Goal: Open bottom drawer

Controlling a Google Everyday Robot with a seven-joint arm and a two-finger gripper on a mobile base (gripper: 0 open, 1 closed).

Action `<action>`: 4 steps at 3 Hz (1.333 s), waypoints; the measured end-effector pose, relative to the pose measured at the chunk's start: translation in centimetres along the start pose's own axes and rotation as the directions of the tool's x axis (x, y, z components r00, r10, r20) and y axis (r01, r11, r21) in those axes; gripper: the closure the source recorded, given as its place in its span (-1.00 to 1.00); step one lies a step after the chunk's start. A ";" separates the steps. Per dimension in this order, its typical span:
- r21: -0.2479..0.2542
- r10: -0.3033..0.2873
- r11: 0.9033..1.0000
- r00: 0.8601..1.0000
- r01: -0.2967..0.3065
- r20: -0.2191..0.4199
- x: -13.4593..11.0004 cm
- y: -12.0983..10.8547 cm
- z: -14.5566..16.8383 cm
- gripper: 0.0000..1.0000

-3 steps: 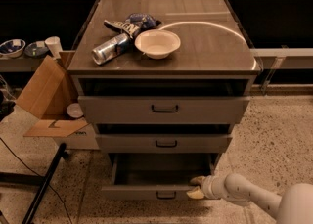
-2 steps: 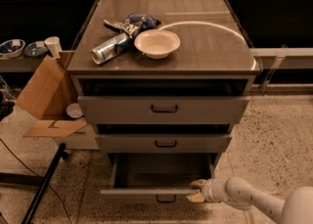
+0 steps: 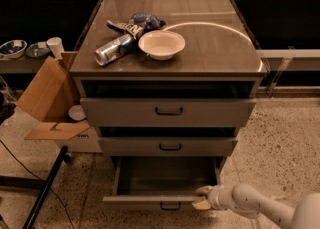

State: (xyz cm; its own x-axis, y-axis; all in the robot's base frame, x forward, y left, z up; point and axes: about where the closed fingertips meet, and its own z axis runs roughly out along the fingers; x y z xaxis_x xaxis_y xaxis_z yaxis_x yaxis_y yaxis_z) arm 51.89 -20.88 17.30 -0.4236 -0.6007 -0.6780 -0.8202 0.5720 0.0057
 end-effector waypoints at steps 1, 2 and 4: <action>0.002 0.012 1.000 1.000 -0.012 -0.004 0.8 0.8 -0.5 1.00; 0.002 0.012 1.000 1.000 -0.012 -0.004 0.6 1.0 -0.4 1.00; -0.002 0.014 1.000 1.000 -0.014 -0.014 1.2 2.1 -0.8 1.00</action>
Offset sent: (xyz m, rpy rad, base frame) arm -0.1503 -0.0678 -0.0719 -0.0055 0.0872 -0.1249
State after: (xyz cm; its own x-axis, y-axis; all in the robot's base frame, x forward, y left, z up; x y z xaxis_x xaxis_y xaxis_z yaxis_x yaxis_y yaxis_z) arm 49.30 -20.86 17.11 -0.4405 -0.6005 -0.6673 -0.8151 0.5790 0.0170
